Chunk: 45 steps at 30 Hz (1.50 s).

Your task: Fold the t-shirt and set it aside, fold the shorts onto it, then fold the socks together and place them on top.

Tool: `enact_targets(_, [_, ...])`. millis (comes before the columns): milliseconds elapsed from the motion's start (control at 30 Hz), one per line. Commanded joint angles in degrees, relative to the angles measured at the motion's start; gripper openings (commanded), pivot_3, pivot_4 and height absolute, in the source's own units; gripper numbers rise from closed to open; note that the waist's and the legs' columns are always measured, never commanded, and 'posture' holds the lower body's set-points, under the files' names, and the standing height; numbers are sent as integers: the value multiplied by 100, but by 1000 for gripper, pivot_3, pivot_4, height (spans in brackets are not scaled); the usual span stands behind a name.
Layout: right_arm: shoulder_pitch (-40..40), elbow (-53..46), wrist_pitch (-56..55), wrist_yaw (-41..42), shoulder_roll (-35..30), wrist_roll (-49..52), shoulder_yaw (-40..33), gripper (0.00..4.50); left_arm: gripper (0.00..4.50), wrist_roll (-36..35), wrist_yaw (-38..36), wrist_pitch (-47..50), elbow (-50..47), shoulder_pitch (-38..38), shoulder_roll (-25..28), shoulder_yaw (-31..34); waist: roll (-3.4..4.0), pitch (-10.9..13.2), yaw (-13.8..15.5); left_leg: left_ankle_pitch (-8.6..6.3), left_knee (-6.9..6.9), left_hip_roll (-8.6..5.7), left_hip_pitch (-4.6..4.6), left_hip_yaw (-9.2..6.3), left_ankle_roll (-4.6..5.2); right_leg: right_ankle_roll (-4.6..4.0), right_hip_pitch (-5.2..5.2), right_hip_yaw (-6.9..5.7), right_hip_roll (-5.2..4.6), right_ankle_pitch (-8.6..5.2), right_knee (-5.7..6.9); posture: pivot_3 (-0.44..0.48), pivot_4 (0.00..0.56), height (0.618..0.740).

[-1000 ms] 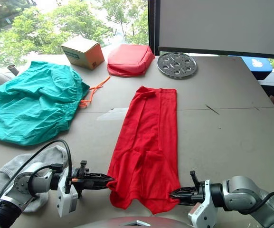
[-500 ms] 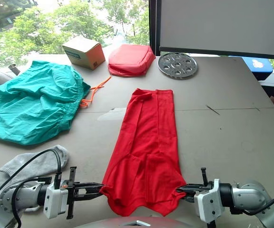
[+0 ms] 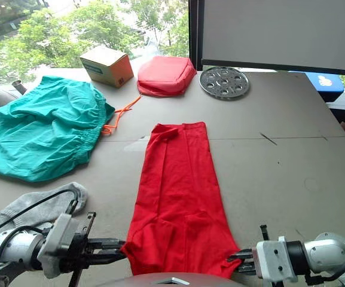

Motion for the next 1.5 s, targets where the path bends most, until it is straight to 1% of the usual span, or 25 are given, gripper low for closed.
enact_targets(33, [-1036, 125, 894, -54, 302, 545, -96, 18, 0, -852, 468, 1152, -112, -537, -387, 114, 2, 2, -8, 0, -1, -4, -1, -1, 0, 0, 0, 0, 2, 0, -2, 0, 150, 739])
enact_targets(133, [-2370, 614, 2103, -558, 799, 573, 65, 18, 0, -1377, 1031, 1993, 252, -1302, -888, 225, -2, 16, -37, 0, 0, -6, -4, -5, 0, -2, 0, -1, 6, 1, 2, 0, 150, 739])
enact_targets(200, [-3139, 925, 2840, -870, 1148, 608, 155, 18, 0, -1463, 1182, 2369, 600, -1718, -1169, 353, -2, 16, -44, 1, -5, -6, 0, -10, 1, -6, 4, -4, 11, 2, -4, 0, 150, 739])
enact_targets(267, [-3774, 1274, 3372, -1015, 1443, 487, 254, 18, 0, -1515, 1394, 2723, 1017, -2137, -1500, 508, -15, 18, -42, 1, 1, -7, -9, -14, 0, -17, 2, -4, 13, 10, 1, 0, 150, 739])
enact_targets(400, [-4746, 1918, 3964, -1098, 1937, 264, 436, 18, 0, -1265, 1607, 3302, 1711, -2929, -1968, 661, -11, 19, -19, 2, -1, -15, -15, -36, 0, -31, 7, -17, 15, 17, 2, 0, 150, 739])
enact_targets(500, [-5633, 2711, 4470, -1323, 2371, 38, 501, 18, 0, -873, 1660, 3484, 2203, -3486, -2260, 718, -12, 19, -55, 3, 3, -16, -17, -33, -1, -31, 9, -16, 15, 19, 3, 0, 150, 739])
enact_targets(600, [-6343, 3579, 4534, -1425, 2734, -296, 560, 18, 0, -532, 1785, 3759, 2753, -4172, -2519, 696, -9, 17, -51, 4, 6, -17, -13, -36, -1, -31, 17, -17, 16, 19, 2, 0, 150, 739])
enact_targets(667, [-6651, 4009, 4476, -1505, 2923, -503, 564, 18, 0, -220, 1668, 3711, 2967, -4484, -2667, 676, -9, 18, -50, 4, 7, -19, -9, -43, -1, -31, 23, -22, 18, 20, 2, 0, 150, 739])
enact_targets(833, [-7384, 5094, 4171, -1550, 3432, -878, 525, 18, 0, 215, 1538, 3919, 3618, -5270, -2954, 699, -2, 21, -65, 12, 6, -19, -17, -46, -15, -15, 22, -25, 19, 30, 2, 0, 150, 739])
enact_targets(1000, [-8109, 6574, 3640, -1574, 3868, -1295, 475, 18, 0, 1178, 1599, 3888, 4941, -6305, -3178, 555, -4, 20, -77, 12, 6, -20, -18, -49, -14, -7, 24, -25, 23, 35, 2, 0, 150, 739])
enact_targets(1100, [-8419, 7264, 3455, -1476, 4004, -1515, 519, 18, 0, 1679, 1384, 3803, 5595, -6768, -3271, 427, -3, 21, -75, 22, 1, -19, -18, -53, -30, -7, 24, -25, 26, 35, 12, 0, 150, 739])
enact_targets(1200, [-8670, 7897, 3292, -1425, 4151, -1726, 528, 18, 0, 2221, 1162, 3516, 6231, -7200, -3477, 263, -3, 21, -88, 24, 0, -21, -20, -53, -34, -7, 24, -26, 26, 36, 9, 0, 150, 739])
enact_targets(1267, [-8748, 8202, 3188, -1443, 4193, -1857, 499, 18, 0, 2445, 990, 3381, 6487, -7378, -3621, 236, -3, 21, -94, 25, 0, -21, -21, -53, -35, -7, 25, -25, 25, 36, 13, 0, 150, 739])
enact_targets(1367, [-8760, 8320, 3162, -1452, 4173, -1921, 377, 18, 0, 2549, 737, 3416, 6597, -7570, -3876, 251, -1, 22, -117, 26, 0, -21, -24, -55, -37, -7, 24, -25, 25, 37, 16, 0, 150, 739])
enact_targets(1500, [-8753, 8318, 3194, -1378, 4169, -1953, 265, 18, 0, 2969, 964, 3218, 7024, -7769, -4077, 289, 0, 22, -175, 27, 0, -21, -25, -57, -38, -6, 24, -25, 25, 37, 21, 0, 150, 739])
